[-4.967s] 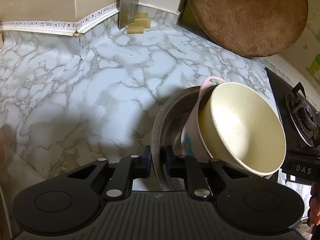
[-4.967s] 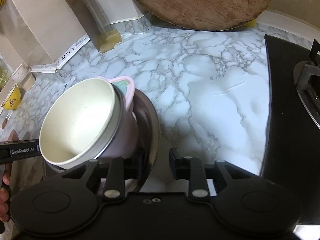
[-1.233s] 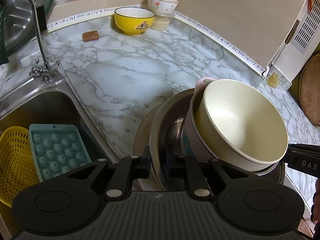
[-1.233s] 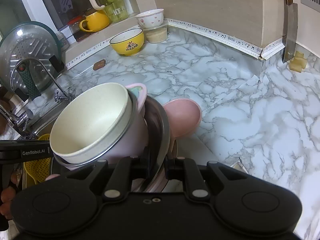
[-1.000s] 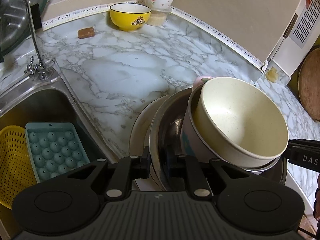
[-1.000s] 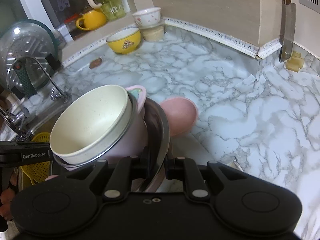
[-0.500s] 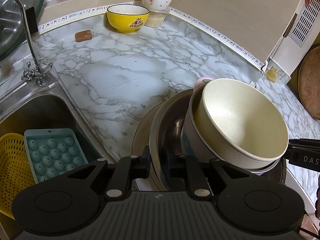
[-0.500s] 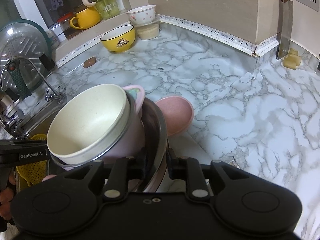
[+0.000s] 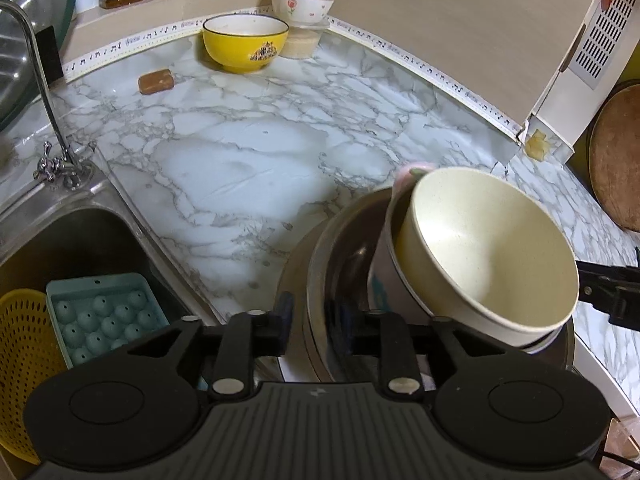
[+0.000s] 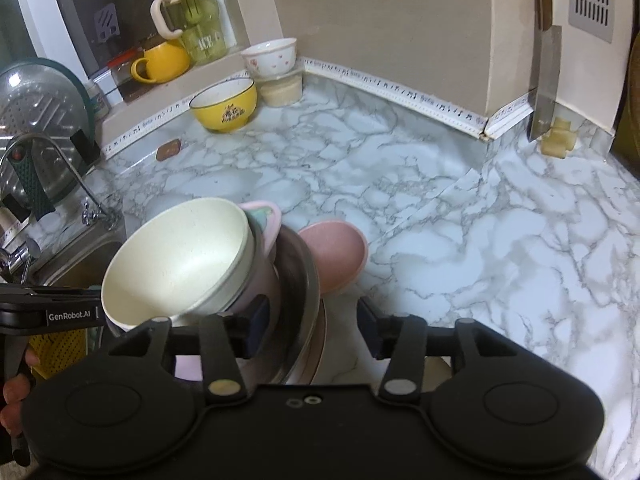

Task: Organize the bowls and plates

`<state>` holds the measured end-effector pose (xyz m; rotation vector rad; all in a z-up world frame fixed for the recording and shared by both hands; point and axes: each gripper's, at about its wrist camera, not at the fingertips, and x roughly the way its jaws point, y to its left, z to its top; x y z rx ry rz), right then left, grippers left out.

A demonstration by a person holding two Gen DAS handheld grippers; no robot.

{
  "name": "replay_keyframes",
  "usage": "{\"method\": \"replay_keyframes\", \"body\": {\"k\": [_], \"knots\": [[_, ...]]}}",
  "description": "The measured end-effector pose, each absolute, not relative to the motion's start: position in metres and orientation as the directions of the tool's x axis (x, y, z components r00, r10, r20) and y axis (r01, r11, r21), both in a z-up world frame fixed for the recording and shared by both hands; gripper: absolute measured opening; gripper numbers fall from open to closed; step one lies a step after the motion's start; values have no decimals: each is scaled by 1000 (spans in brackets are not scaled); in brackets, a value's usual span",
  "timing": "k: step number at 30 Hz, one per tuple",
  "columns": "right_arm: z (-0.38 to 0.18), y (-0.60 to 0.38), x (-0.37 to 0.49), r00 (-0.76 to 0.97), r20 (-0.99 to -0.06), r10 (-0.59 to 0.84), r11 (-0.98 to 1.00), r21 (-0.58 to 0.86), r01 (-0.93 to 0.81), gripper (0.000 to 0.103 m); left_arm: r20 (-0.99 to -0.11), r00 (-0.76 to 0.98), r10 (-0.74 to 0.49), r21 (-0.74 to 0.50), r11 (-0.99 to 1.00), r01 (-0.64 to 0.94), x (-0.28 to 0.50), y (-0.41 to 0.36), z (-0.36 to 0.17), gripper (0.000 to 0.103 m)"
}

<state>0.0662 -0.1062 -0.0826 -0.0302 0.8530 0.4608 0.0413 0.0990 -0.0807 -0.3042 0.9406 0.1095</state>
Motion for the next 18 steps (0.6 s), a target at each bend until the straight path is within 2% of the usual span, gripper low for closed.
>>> {"method": "replay_keyframes", "body": {"k": [3,4,10,13,18], "knots": [[-80,-108,63,587,-718,375,907,154,-391,58,-789,613,-25,-209,951,-230,40,104,-76,57],[-79,-109,62,593,-713,374,909,155,-387,59,-781,624,-7,-197,951,-237,39,105,-74,62],[-74,-110,55,608,-695,383,907,158,-391,65,-760,649,29,-164,958,-235,34,106,-64,62],[-70,-112,49,618,-675,403,897,159,-412,79,-744,665,66,-133,961,-244,28,103,-57,64],[-57,-113,36,640,-626,444,871,137,-471,85,-719,687,106,-117,956,-270,17,96,-43,70]]}}
